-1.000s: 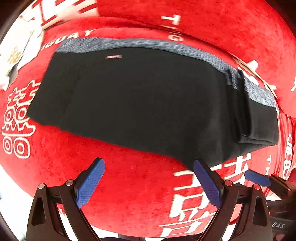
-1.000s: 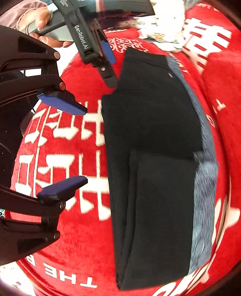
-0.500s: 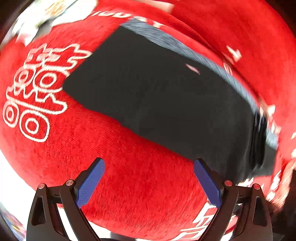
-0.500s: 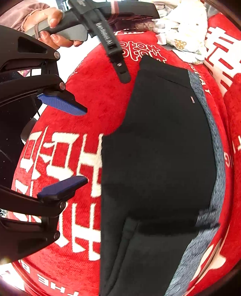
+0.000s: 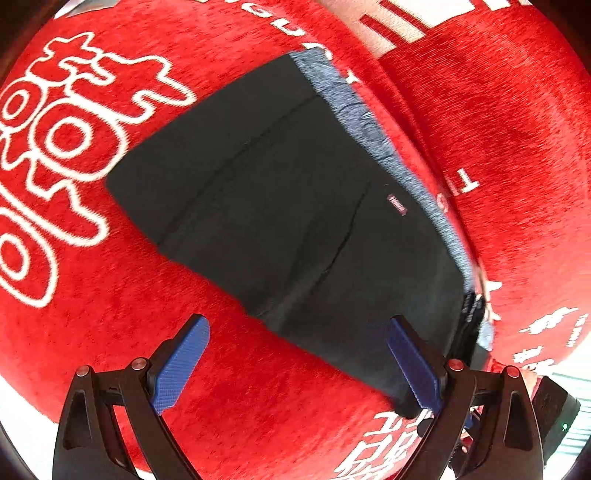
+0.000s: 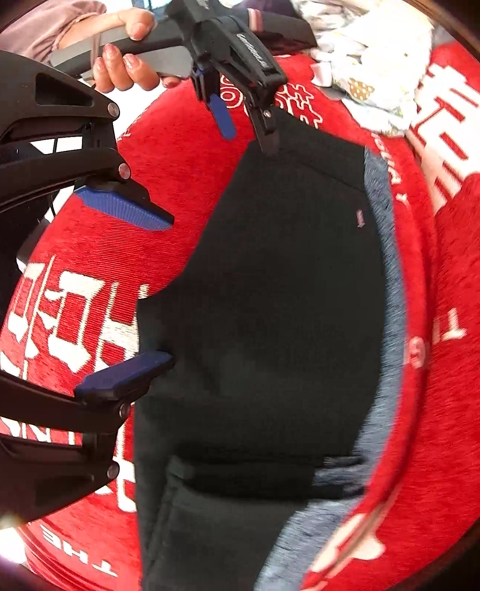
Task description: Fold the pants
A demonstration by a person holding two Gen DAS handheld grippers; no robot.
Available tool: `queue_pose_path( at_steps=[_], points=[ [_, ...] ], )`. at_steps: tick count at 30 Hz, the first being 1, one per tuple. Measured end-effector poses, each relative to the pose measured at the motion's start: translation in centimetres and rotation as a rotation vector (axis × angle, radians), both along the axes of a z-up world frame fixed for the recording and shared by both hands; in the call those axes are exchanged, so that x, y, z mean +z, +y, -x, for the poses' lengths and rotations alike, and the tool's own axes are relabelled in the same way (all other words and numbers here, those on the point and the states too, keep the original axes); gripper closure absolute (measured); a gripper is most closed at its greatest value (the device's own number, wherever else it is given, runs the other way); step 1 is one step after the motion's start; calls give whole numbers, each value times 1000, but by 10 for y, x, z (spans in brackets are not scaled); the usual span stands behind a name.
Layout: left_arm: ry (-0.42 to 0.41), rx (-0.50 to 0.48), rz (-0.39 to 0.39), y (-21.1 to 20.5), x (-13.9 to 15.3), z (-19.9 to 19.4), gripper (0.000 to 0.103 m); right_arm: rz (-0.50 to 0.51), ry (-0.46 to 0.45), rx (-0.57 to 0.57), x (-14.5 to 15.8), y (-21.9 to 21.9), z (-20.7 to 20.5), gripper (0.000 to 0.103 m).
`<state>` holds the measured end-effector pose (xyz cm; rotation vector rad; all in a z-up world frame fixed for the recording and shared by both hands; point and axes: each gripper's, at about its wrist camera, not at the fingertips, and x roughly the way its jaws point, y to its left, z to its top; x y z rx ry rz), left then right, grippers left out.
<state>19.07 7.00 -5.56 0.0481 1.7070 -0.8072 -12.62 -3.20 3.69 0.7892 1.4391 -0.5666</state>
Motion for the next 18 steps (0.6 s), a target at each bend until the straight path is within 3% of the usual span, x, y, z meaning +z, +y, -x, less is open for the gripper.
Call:
queue_pose_path(
  at_steps=[5,8,11,15,18],
  points=[
    [17,32,-4,-17,-13,5,6,22,7,7,-9,-13,-6,31],
    [36,66,8,-18,-20,0,6,-19,16,-19,-26,-21,-9,31],
    [61,89,55,-22,-25,-2,6,-37,-6,-52,-32,-21,-5,25],
    [165,126,121,-26,-36,-1,6,-29,-7,-16,-33,-14,-8,23],
    [156,133,141,-32,-25,-1,6,-41,-18,-13,-33,-13,-6,22]
  ],
)
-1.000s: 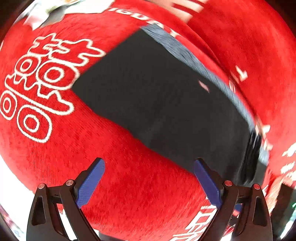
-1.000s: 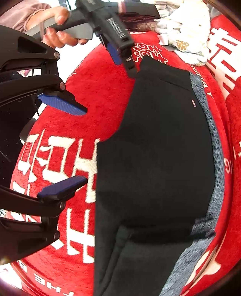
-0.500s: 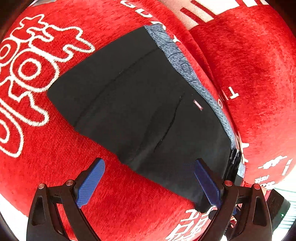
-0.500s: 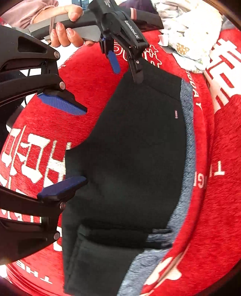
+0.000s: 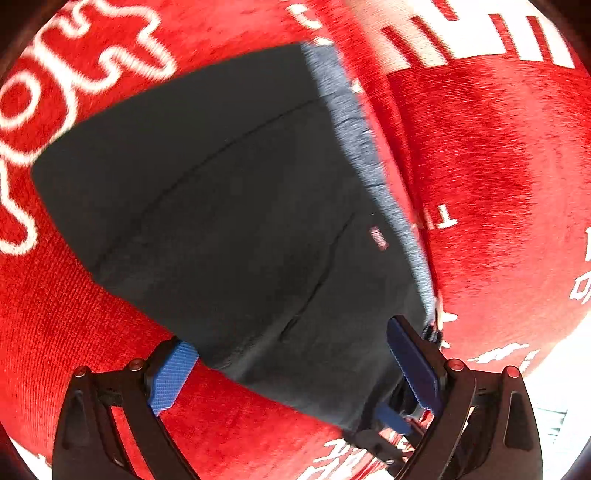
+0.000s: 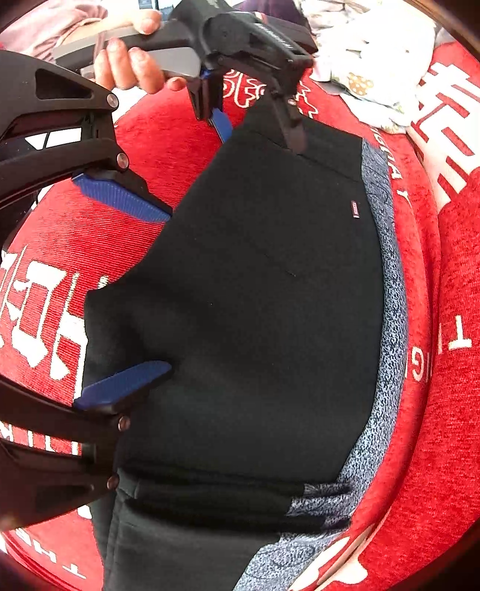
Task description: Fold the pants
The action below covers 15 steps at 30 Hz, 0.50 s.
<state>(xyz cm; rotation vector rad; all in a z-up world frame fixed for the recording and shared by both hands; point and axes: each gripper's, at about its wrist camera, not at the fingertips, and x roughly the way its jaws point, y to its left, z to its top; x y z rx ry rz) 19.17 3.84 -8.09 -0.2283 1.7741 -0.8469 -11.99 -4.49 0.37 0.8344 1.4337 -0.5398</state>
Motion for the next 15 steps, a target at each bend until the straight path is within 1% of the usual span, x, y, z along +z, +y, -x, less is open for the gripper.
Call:
queue_pose_path(
  at_steps=[2,3,4,5,7,8,9,10,11,13,14,15],
  points=[
    [-46,-24,62,-6,19,2,6,-13,-13,-13,0,-2,2,22],
    [-67,-36,73,-9,24,3,6,-17,-16,-16,-1,-2,3,22],
    [-93,-55,67,-14,26,4,6,-18,-17,-16,-1,-3,4,22],
    [-106,-67,47,-18,25,5,6,-17,-14,-13,-1,-3,4,22],
    [-137,-88,-55,-27,12,6,7,-12,-3,-6,-2,-1,2,22],
    [-154,-92,-85,-27,9,4,10,-11,4,-1,-1,-1,1,22],
    [-188,-95,-123,-28,8,4,22,-9,10,6,1,-1,-1,22],
    [-228,-103,-165,-29,8,5,36,-7,11,11,2,-1,-5,22],
    [-248,-111,-185,-29,8,4,41,-1,7,18,6,-2,-9,22],
    [-292,-124,-181,-25,13,3,56,23,-17,32,18,-6,-21,22],
    [-317,-142,-179,-24,17,4,59,41,-34,46,27,-9,-28,22],
    [-365,-171,-186,-27,21,7,67,55,-48,61,33,-12,-35,22]
  ],
)
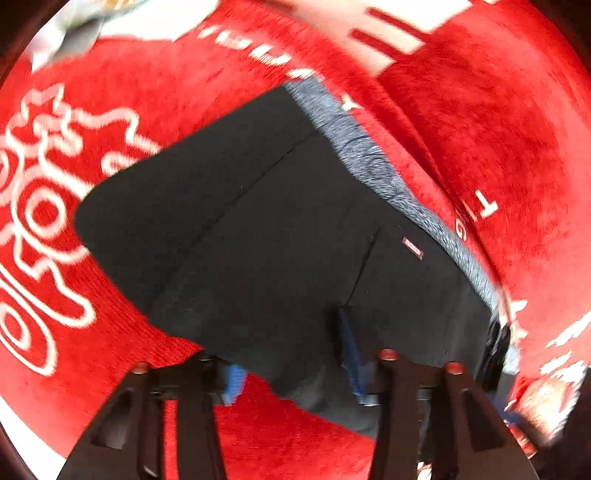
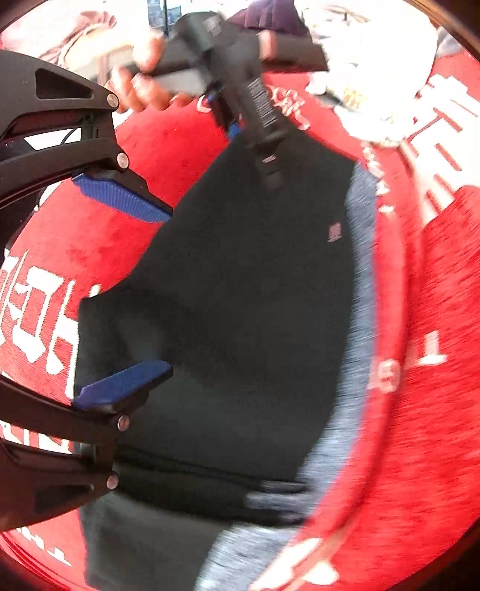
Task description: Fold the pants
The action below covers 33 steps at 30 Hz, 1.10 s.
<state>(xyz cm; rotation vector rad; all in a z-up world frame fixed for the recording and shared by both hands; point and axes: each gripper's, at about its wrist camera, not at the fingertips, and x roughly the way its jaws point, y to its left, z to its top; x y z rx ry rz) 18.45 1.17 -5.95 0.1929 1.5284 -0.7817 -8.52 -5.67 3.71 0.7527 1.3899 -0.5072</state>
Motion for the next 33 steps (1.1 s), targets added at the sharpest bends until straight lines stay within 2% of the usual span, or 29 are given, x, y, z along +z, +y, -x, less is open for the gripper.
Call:
queue_pose_path(
  at_steps=[5,9,12,13,18,22,23,25,26,27,30,33],
  points=[
    [-266,-199,-55,-21,19,31,67,33,-103,52,33,-23,-52,22],
    [-490,-369,-104,-31,23,61,67,-85,-181,53,38,-46,-105,22],
    [-613,-467,-134,-34,24,79,67,-243,-140,107,20,-48,-156,22],
    [-637,-486,-141,-36,23,82,67,-260,-131,130,17,-46,-167,22],
    [-679,-519,-152,-31,24,82,67,-324,22,360,-19,-8,-235,22],
    [-715,-539,-152,-32,21,86,67,-364,135,442,-55,16,-253,24],
    [-719,-541,-153,-32,21,86,67,-376,167,441,-64,19,-254,29],
    [-713,-540,-159,-32,22,84,67,-379,208,423,-75,19,-253,61],
    [-707,-542,-163,-30,24,88,67,-366,211,413,-77,15,-250,76],
    [-713,-542,-158,-30,28,88,67,-363,190,403,-74,11,-248,81],
    [-733,-559,-121,-32,48,96,67,-354,74,364,-47,-4,-227,83],
    [-788,-594,-74,-33,77,115,67,-397,-67,276,-15,-28,-197,83]
  ],
)
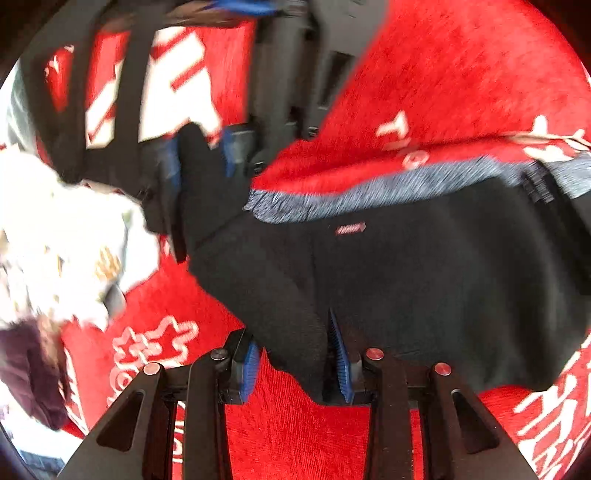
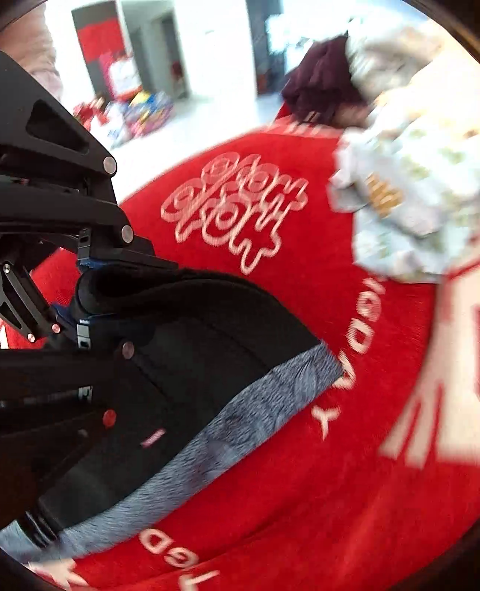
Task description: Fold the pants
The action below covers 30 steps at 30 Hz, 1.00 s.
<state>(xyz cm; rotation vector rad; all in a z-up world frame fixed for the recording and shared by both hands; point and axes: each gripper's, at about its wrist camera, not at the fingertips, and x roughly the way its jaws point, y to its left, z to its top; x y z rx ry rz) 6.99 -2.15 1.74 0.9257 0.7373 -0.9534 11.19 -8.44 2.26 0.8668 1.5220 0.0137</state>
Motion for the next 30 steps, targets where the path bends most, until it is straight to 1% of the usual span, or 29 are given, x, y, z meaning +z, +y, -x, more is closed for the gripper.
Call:
queue_pose_path(
  at_steps=[4,8,9,11,12,15,16,18,20,23,26,28,30],
  points=[
    [-30,-83,76,-9,47,32,67,-65,-171,-188,54,-33,62,83],
    [-21,-151,133,-28,85,68,67,-72,-297,-331,99,-58,125,82],
    [-11,-176,148,-36,95,83,67,-63,-323,-360,109,-63,142,82],
    [-6,-215,161,-46,105,105,67,-31,-371,-413,130,-73,181,82],
    [-5,-243,167,-52,110,123,67,-16,-389,-443,139,-78,204,82],
    [-6,-332,165,-69,114,176,67,10,-416,-534,151,-91,262,82],
    [-4,-351,157,-75,111,185,67,19,-419,-567,154,-98,284,82],
    [12,-406,130,-86,101,220,67,26,-414,-640,151,-109,330,82],
    [18,-447,108,-92,89,246,67,33,-402,-716,141,-113,375,82],
    [-8,-516,54,-100,59,289,67,49,-359,-809,114,-117,430,82],
    [-13,-564,-13,-105,28,320,67,37,-314,-893,80,-119,470,83],
    [-3,-572,-61,-107,10,331,67,28,-276,-931,55,-115,489,83],
    [-9,-562,-80,-103,1,333,67,21,-238,-953,34,-113,503,83]
  ],
)
